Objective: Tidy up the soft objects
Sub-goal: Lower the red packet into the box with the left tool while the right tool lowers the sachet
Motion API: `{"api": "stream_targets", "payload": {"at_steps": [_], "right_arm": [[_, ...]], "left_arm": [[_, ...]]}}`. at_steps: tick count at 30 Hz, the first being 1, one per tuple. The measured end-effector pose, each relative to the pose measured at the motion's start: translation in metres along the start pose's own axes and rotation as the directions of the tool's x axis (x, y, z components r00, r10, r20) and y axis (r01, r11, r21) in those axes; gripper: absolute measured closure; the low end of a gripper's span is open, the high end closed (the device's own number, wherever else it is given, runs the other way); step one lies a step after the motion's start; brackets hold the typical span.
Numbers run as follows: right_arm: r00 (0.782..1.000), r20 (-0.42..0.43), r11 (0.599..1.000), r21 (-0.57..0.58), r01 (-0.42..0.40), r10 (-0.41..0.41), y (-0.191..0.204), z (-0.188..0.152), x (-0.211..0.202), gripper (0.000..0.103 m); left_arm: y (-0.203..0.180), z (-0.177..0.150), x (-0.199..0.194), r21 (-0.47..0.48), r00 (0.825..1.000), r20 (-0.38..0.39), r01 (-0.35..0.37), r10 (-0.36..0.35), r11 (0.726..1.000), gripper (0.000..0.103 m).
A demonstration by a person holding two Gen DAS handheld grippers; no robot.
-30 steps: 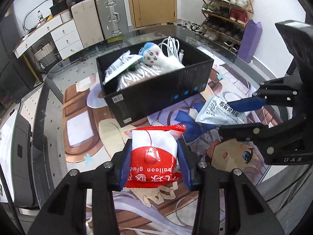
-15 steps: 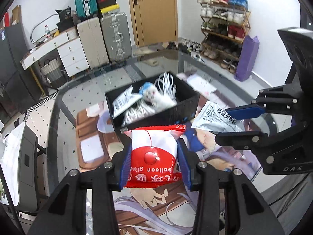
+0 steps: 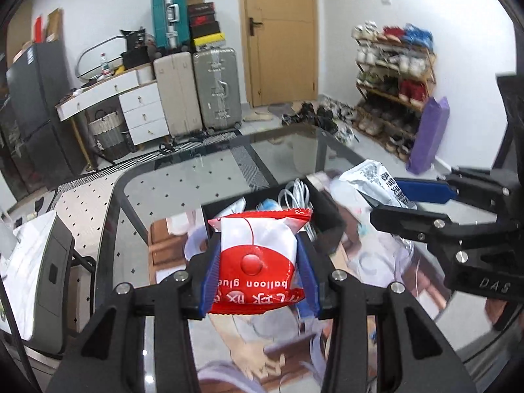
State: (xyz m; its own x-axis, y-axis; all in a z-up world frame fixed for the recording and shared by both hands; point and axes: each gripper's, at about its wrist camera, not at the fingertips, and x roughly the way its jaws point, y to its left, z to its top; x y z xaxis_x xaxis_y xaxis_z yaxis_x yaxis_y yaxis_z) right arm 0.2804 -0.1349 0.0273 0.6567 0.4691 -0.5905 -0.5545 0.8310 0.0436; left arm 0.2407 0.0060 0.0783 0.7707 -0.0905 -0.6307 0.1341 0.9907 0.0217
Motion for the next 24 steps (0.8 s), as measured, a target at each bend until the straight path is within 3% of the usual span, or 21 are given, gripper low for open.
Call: {"api": "stream_targets", "payload": {"at_steps": [5,13,19,24], "right_arm": [[0.998,-0.017,0.997,0.042,0.059,-0.058,-0.011,0.014,0.029,0.065],[0.996,-0.052,0.994,0.077,0.079,-0.075,-0.028,0.019,0.091,0.066],[0.99,-0.111,0.989,0.109,0.098,-0.086,-0.037,0.018,0.122,0.066],[0.984,-0.176,0.988,0.142,0.064,-0.038,-0.046,0.003,0.155,0.066]], "left_arm": [[0.016,0.008,0.032,-0.066,0.998,-0.002,-0.06,0.06,0.996,0.061],[0.034,0.004,0.089,-0.184,0.997,-0.052,-0.071,0.062,0.98,0.061],[0.022,-0.012,0.129,-0.177,0.988,-0.135,-0.098,0.074,0.979,0.061],[0.009,-0.019,0.147,-0.144,0.982,-0.178,-0.094,0.067,0.985,0.06]]}}
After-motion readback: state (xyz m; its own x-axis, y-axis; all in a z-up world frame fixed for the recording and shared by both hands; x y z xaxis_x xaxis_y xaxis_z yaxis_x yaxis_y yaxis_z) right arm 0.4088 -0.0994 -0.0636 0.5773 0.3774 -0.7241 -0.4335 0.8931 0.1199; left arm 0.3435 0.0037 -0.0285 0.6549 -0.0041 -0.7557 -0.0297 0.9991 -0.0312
